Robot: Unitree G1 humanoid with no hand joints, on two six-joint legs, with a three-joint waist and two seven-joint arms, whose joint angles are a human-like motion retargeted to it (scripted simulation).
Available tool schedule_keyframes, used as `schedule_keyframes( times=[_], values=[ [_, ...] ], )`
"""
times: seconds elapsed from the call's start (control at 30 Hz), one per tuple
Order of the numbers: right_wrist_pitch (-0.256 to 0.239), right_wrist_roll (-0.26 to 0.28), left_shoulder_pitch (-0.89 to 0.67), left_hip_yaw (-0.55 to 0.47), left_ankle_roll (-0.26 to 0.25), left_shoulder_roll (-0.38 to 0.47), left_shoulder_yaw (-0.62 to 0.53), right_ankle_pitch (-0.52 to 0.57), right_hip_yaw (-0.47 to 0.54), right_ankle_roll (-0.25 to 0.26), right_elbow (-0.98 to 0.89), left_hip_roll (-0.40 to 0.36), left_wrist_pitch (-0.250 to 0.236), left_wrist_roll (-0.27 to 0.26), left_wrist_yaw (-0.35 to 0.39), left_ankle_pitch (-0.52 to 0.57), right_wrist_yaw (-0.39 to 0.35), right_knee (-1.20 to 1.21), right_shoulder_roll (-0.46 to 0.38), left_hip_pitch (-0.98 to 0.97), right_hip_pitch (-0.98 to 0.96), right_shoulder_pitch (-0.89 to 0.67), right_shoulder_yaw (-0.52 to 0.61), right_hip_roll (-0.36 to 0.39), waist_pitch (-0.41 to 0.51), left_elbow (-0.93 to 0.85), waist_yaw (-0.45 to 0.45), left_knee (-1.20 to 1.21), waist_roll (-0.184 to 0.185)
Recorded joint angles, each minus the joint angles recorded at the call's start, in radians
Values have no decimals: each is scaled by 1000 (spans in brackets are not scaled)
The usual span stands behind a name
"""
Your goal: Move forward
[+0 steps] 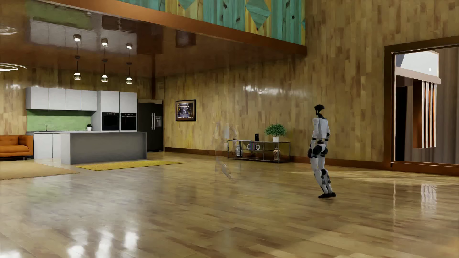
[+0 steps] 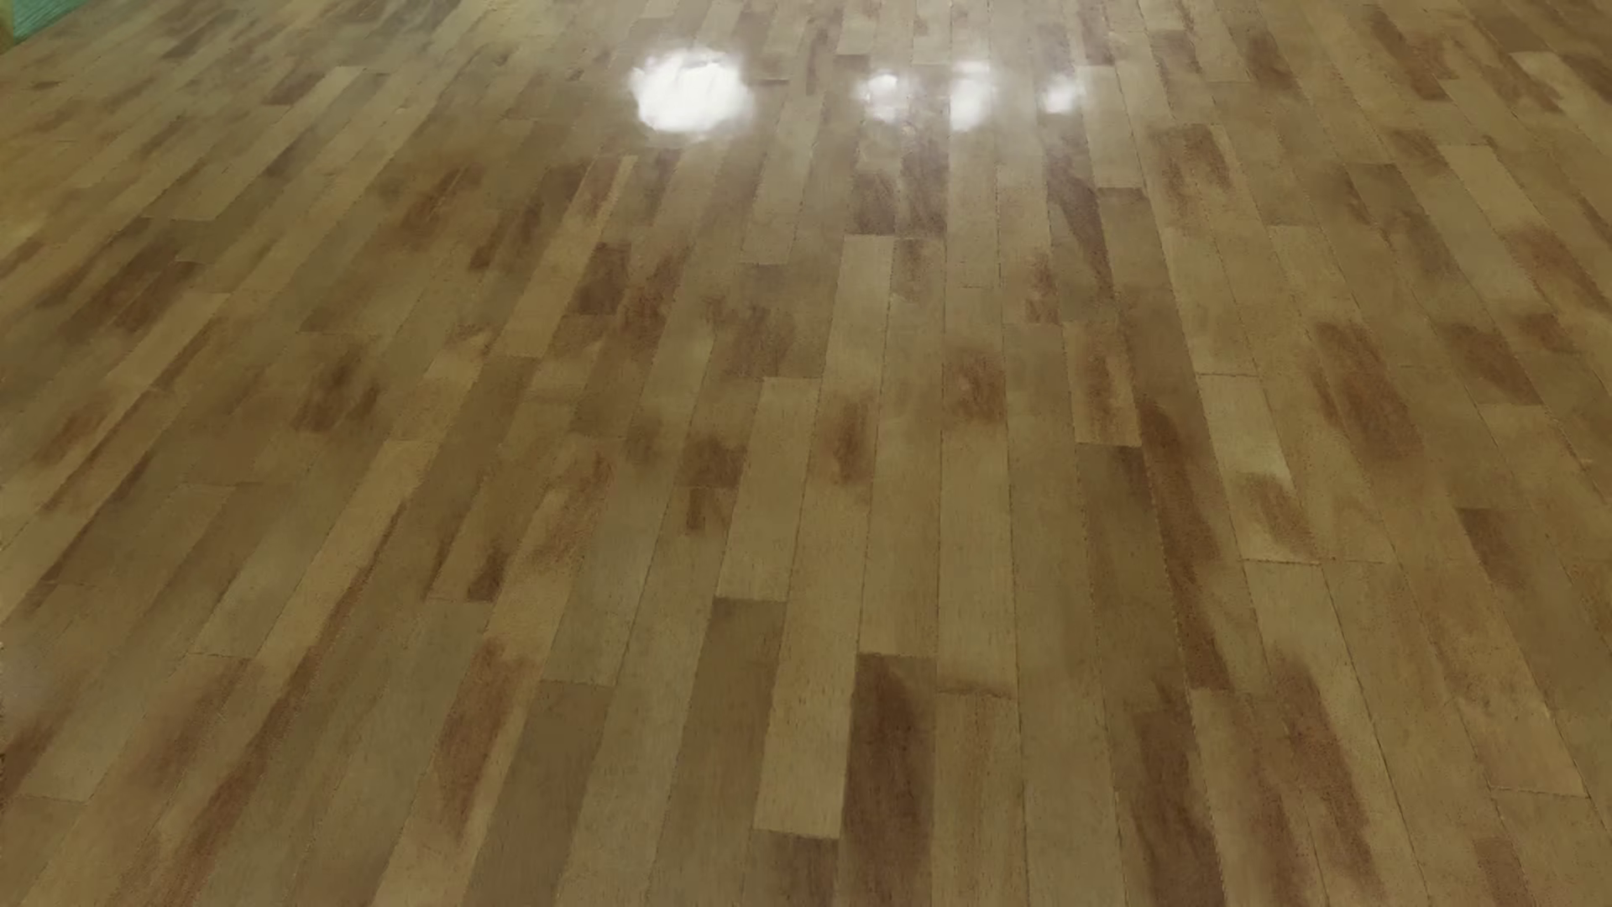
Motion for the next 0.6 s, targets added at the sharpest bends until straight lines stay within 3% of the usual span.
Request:
schedule_keyframes(
  times=[0.17, 0.3, 0.4, 0.47, 0.6],
  values=[
    [0, 0, 34, 0, 0, 12, 34, 8, 0, 0, 47, 4, 0, 0, 0, -17, 0, -2, -7, -70, -7, 23, 27, 22, 1, -33, 16, 108, 1],
    [0, 0, 52, 0, 0, 20, 56, -5, 0, 0, 51, 18, 0, 0, 0, 182, 0, 23, -11, -298, 29, 31, 39, 32, 50, -22, 59, 535, -1],
    [0, 0, 92, 0, 0, 12, 65, -27, 0, 0, 36, 34, 0, 0, 0, 147, 0, 30, -24, -495, 62, 23, 21, 32, 79, -6, 116, 778, 6],
    [0, 0, 132, 0, 0, 6, 51, -29, 0, 0, 31, 36, 0, 0, 0, 123, 0, 30, -27, -547, 84, 6, 1, 19, 89, 26, 148, 646, -2],
    [0, 0, 188, 0, 0, -11, -54, -28, 0, 0, -34, 36, 0, 0, 0, 126, 0, 28, -39, -535, 131, -17, -36, 12, 87, 123, 153, 159, -2]
  ],
)
